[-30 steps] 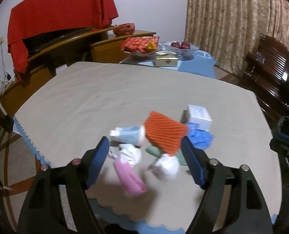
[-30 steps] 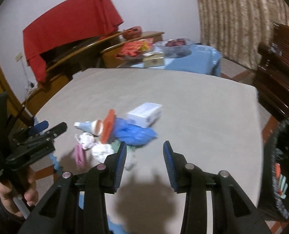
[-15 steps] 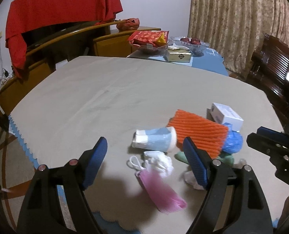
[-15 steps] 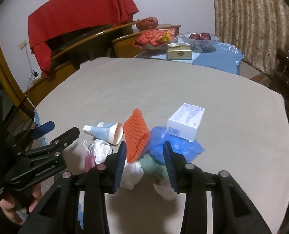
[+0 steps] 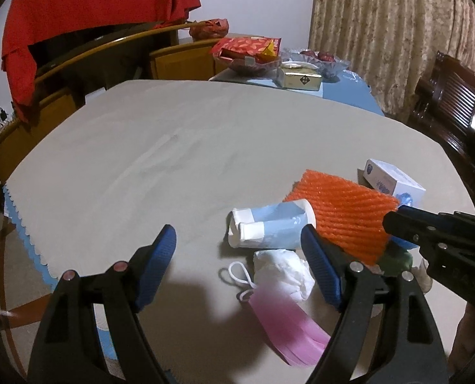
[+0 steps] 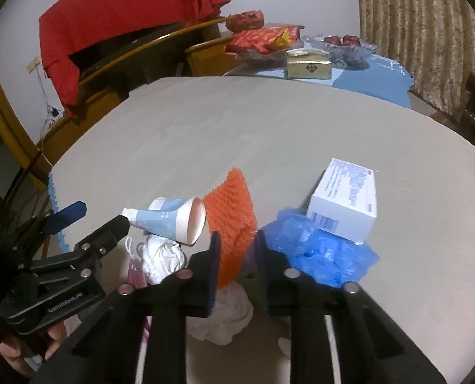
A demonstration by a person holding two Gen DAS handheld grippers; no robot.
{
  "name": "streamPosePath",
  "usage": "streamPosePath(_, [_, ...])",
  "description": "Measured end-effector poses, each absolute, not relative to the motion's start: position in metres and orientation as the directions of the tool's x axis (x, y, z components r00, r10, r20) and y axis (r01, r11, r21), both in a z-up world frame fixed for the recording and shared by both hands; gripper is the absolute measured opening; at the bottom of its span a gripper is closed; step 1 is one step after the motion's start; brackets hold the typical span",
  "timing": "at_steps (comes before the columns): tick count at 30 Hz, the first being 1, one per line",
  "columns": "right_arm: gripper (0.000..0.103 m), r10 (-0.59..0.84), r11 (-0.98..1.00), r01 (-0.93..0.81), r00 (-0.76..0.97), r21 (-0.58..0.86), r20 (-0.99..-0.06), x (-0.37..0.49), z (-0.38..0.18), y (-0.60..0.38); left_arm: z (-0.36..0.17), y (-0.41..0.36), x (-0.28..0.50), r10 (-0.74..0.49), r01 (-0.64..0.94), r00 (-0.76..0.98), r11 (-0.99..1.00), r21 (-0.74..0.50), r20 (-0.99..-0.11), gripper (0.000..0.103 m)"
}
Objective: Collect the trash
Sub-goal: 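Grasp the white paper cup with the left tool while the right grasps the orange net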
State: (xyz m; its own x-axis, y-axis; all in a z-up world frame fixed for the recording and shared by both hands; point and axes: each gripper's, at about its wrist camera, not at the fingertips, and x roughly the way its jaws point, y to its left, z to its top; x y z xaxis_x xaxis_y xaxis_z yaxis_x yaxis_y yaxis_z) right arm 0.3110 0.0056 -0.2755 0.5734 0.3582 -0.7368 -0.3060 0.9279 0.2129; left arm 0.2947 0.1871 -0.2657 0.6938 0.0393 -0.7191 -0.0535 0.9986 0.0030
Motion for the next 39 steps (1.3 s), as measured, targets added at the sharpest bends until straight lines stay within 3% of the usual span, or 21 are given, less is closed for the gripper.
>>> streamPosePath(15, [0.025,0.349,0.931,-0.297,0.568,0.21,-0.746,0.324,-0.278,0.009,-0.272,0.185,0.299,0.028,-0.052,0.691,0.999,-0.011,-0.722,0.082])
streamPosePath(18, [0.009,0.361,0.925,-0.312,0.55,0.216,-0.753,0.326,-0.281,0.01,-0.275,0.183,0.302,0.023,-0.051,0.687,0.999,-0.017,-0.726,0.082])
streamPosePath(20, [0.006,0.365,0.924,-0.316,0.556,0.216,-0.747,0.325,-0.279,0.009,-0.277,0.181,0.302,0.018,-0.049,0.684,0.999,-0.021,-0.729,0.082])
streamPosePath(39, [0.006,0.384,0.919,-0.316,0.591,0.234,-0.71,0.323,-0.268,-0.011,-0.307,0.159,0.337,-0.002,-0.05,0.613,0.998,-0.041,-0.79,0.086])
